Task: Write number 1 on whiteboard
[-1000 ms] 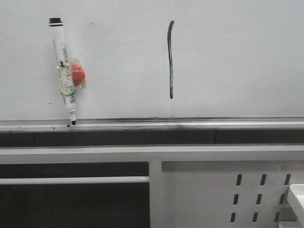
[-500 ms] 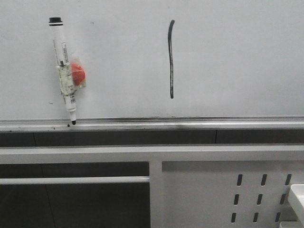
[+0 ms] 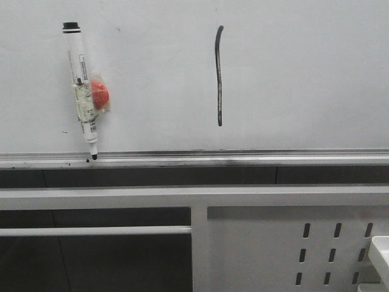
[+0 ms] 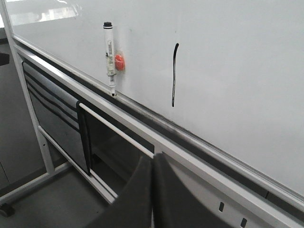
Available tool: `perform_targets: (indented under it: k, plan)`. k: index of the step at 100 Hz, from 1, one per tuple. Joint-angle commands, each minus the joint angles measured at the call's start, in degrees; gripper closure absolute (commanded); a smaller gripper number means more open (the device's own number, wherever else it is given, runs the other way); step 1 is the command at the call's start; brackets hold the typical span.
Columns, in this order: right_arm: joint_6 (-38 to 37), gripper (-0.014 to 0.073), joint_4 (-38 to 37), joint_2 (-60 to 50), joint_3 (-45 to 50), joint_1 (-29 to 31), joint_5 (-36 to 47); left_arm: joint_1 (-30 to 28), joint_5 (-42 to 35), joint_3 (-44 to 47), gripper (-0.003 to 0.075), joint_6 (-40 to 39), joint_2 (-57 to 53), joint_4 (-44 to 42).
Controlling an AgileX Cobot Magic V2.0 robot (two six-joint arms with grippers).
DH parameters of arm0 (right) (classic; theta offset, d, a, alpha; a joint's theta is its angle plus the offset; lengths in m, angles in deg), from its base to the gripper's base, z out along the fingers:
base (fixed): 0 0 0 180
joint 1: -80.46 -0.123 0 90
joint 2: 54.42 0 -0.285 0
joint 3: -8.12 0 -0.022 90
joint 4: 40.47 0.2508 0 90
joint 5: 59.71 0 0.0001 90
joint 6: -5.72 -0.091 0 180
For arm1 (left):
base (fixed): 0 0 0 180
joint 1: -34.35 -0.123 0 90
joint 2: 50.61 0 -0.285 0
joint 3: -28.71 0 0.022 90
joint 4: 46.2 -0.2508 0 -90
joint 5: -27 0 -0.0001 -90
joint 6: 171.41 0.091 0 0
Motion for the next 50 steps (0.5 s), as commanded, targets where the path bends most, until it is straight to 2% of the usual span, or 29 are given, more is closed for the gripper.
perform_targets:
  k: [1,26,41,50]
  plan:
    - [-0.2,0.0663,0.3,0.7,0.3,-0.1,7.3,0.2,-3.1,2.0,0.0740,0.0,-1.2,0.6]
    - [-0.2,0.0663,2.8,0.7,10.8,-0.1,26.6,0.2,-3.1,2.0,0.0740,0.0,-1.2,0.6]
    - [-0.2,0.0663,7.6,0.7,18.9,-0.1,38.7,0.2,-3.1,2.0,0.0740,0.0,-1.2,0.6]
    - [-0.2,0.0663,10.6,0.7,18.8,0.0,33.6,0.2,-3.1,2.0,0.0740,0.0,-1.2,0.6]
